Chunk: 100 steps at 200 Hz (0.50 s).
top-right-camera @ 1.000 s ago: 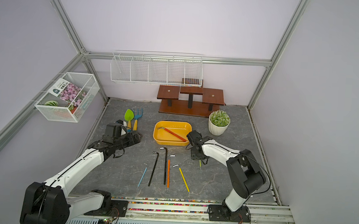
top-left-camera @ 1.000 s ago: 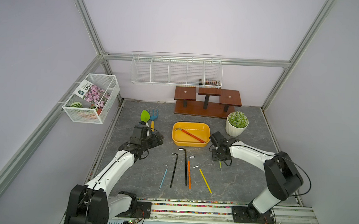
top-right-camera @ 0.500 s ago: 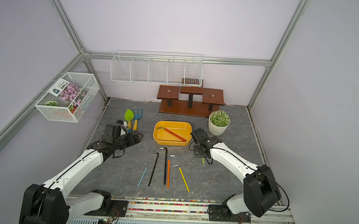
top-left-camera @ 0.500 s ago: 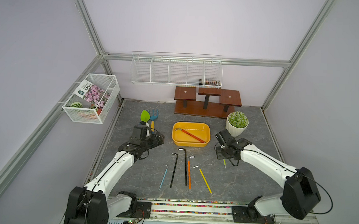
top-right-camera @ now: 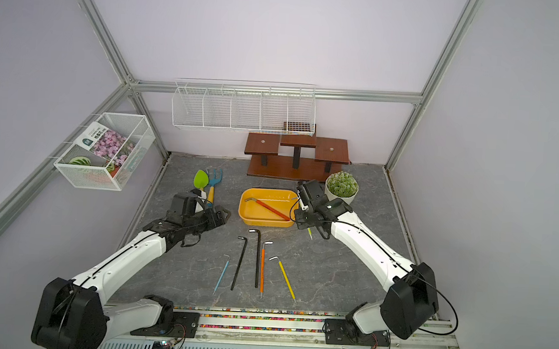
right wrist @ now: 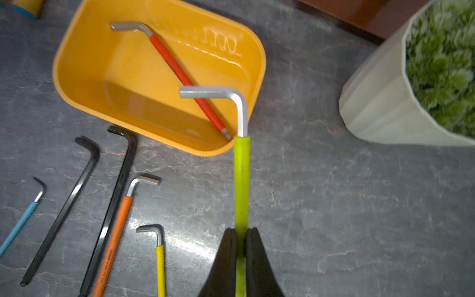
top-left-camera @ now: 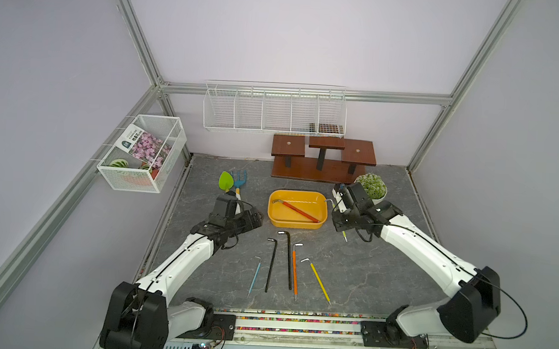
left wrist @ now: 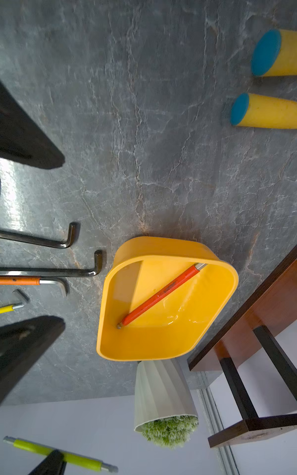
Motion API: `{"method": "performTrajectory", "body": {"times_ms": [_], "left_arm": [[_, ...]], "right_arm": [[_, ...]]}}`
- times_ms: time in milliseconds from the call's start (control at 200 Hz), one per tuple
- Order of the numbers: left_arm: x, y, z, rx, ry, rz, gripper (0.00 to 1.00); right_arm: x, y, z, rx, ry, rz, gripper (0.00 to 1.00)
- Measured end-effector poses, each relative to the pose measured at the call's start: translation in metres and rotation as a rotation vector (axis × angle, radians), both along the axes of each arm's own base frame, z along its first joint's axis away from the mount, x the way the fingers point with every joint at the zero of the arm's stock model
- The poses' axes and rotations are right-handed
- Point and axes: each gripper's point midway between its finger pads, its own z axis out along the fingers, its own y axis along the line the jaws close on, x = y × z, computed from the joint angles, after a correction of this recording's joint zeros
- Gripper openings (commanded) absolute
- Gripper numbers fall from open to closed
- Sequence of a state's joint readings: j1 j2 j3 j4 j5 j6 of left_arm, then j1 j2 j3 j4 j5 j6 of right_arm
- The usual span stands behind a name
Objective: Put the hex key on the desktop into the storage box
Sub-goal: Pick up the Allen key from the center of the board, then place the Allen key in the storage box.
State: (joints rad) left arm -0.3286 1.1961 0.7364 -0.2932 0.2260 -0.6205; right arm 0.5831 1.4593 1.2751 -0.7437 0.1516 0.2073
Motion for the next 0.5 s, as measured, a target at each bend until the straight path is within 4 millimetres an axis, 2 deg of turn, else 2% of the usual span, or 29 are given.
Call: {"method": "performTrajectory", "body": {"times_ms": [140,340,455,500], "left_arm": [[0.000,-0.004,0.002,-0.008,-0.006,-0.007,0.94],[0.001,-0.006,0.003,-0.017,-0.011,-0.007,0.94],[0.001,-0.006,0.003,-0.017,-0.010,-0.006,0.94],[0.001,-0.006,0.003,-0.016,-0.009,-0.006,0.94]], "right_arm": [[0.015,0.016,0.006,-0.007,-0.014,0.072,0.05],[0.039,0.038,0.007,-0.021,-0.018,0.155,0.05],[0.043,0.045,0.004,-0.034,-0.001,0.191,0.05],[0.052,0.052,0.006,-0.033,-0.008,0.207,0.05]]}}
